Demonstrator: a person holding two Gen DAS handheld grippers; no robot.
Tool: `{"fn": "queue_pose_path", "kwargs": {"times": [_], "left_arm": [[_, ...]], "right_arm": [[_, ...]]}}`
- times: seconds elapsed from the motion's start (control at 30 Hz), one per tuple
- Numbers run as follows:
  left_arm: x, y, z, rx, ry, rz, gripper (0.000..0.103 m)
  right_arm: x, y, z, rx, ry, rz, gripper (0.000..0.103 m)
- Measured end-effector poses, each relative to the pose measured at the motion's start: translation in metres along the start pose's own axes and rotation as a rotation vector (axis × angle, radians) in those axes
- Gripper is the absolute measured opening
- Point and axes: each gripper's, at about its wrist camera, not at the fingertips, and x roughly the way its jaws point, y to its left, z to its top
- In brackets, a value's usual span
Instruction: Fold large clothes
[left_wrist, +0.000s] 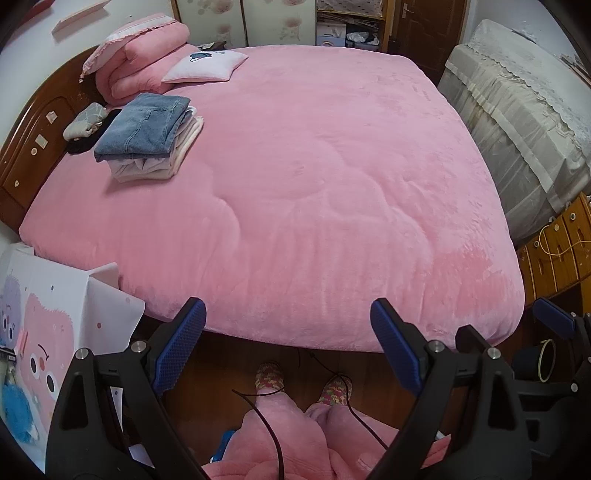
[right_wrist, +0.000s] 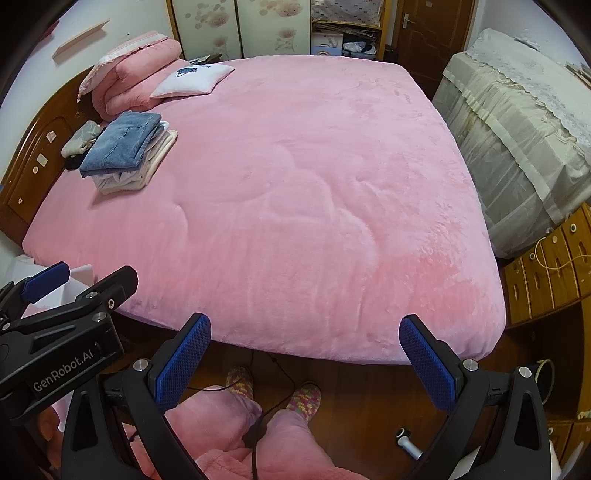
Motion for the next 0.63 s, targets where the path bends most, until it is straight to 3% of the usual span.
{"fn": "queue_pose_path", "kwargs": {"times": [0.63], "left_arm": [[-0.004,-0.016,-0.002,-0.017,-0.003,0.044,0.090]], "right_arm": [[0.014,-0.027,0.008,-0.030,0.017,0.035,0.103]]}}
